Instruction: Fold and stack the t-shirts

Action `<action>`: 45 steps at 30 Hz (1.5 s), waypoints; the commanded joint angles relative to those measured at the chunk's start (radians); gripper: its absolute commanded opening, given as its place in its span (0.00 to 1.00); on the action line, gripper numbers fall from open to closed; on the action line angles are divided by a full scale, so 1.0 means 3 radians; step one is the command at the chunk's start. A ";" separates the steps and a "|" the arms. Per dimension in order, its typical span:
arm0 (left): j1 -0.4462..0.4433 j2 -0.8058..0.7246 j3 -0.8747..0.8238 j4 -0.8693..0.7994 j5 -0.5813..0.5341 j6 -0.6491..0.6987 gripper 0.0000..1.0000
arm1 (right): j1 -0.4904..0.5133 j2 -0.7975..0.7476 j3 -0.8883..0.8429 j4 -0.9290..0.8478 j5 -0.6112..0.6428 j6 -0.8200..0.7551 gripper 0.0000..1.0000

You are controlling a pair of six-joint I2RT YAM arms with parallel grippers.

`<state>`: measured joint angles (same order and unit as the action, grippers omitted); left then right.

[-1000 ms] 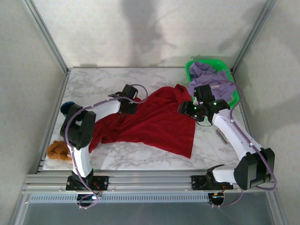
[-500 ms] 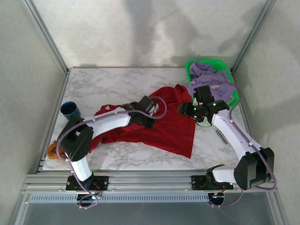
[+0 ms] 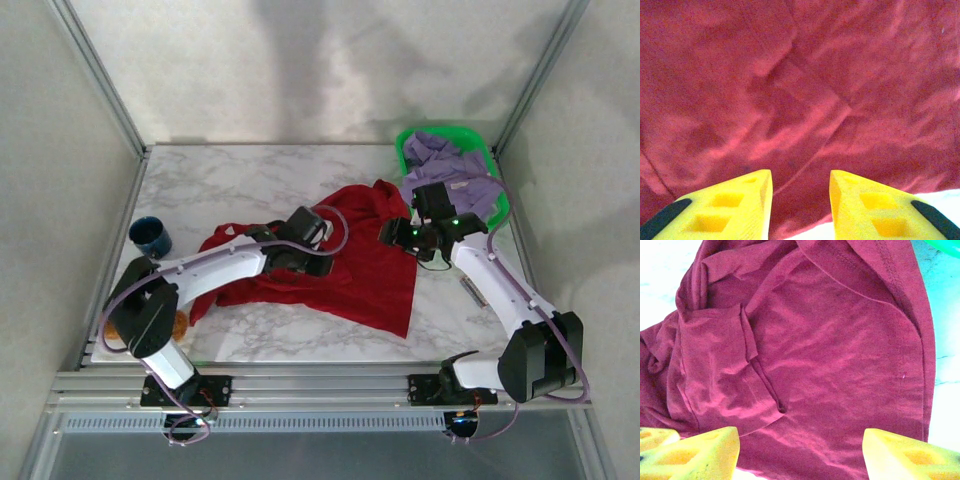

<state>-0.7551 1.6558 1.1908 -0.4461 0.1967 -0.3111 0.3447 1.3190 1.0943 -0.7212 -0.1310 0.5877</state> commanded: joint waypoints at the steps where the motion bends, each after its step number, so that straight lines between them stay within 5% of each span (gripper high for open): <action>1: -0.0040 0.0187 0.0128 0.0006 -0.0100 0.0230 0.35 | -0.0040 -0.0047 -0.0038 -0.0004 0.0010 -0.0042 0.67; 14: -0.0359 0.0998 0.0705 0.0140 0.0081 0.0351 0.38 | -0.0294 -0.0262 -0.0145 -0.0129 -0.0057 -0.0097 0.67; 33: -0.0515 0.1445 0.0990 -0.0127 -0.0401 0.0198 0.39 | -0.0347 -0.0291 -0.0181 -0.0135 -0.0096 -0.0128 0.67; 38: -0.0515 0.1458 0.0988 -0.0136 -0.0425 0.0214 0.29 | -0.0351 -0.0324 -0.0186 -0.0153 -0.0078 -0.0133 0.67; 45: -0.0481 0.1378 0.0955 -0.0143 -0.0531 0.0219 0.03 | -0.0356 -0.0345 -0.0204 -0.0147 -0.0085 -0.0133 0.67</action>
<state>-0.9039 2.0789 1.4601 -0.4660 0.0795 -0.2455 0.2443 1.2373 1.0405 -0.7486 -0.1535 0.5617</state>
